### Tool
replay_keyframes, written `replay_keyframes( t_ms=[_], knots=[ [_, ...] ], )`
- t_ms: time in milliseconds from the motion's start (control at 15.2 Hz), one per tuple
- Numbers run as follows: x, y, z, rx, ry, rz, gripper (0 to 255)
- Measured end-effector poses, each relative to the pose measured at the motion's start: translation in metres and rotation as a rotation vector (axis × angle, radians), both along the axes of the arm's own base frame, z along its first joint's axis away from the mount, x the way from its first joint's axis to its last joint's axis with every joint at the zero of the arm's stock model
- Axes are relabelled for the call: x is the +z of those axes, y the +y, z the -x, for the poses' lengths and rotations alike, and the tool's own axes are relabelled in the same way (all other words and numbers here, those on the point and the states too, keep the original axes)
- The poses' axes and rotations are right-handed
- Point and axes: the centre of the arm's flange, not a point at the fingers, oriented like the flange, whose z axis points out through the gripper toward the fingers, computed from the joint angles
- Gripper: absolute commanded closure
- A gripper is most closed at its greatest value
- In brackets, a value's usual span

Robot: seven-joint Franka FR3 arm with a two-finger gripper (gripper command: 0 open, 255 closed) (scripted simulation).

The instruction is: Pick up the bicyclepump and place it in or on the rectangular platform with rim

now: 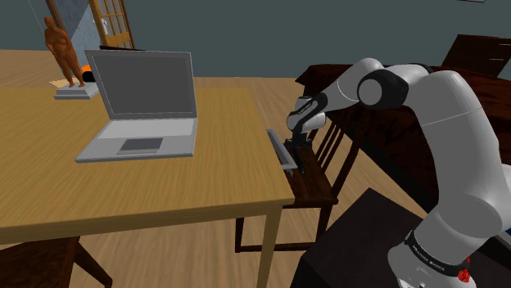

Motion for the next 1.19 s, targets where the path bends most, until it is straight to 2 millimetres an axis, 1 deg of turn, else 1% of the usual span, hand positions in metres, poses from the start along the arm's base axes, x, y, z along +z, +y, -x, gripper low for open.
replay_keyframes(
  t_ms=[132, 198, 858, 990, 1188],
  knots=[
    [0.000, 0.000, 0.000, 0.000, 0.000, 0.000, 0],
    [0.000, 0.000, 0.000, 0.000, 0.000, 0.000, 255],
    [0.000, 0.000, 0.000, 0.000, 0.000, 0.000, 255],
    [0.006, 0.000, 0.000, 0.000, 0.000, 0.000, 255],
    [0.021, 0.000, 0.000, 0.000, 0.000, 0.000, 255]
  ],
)
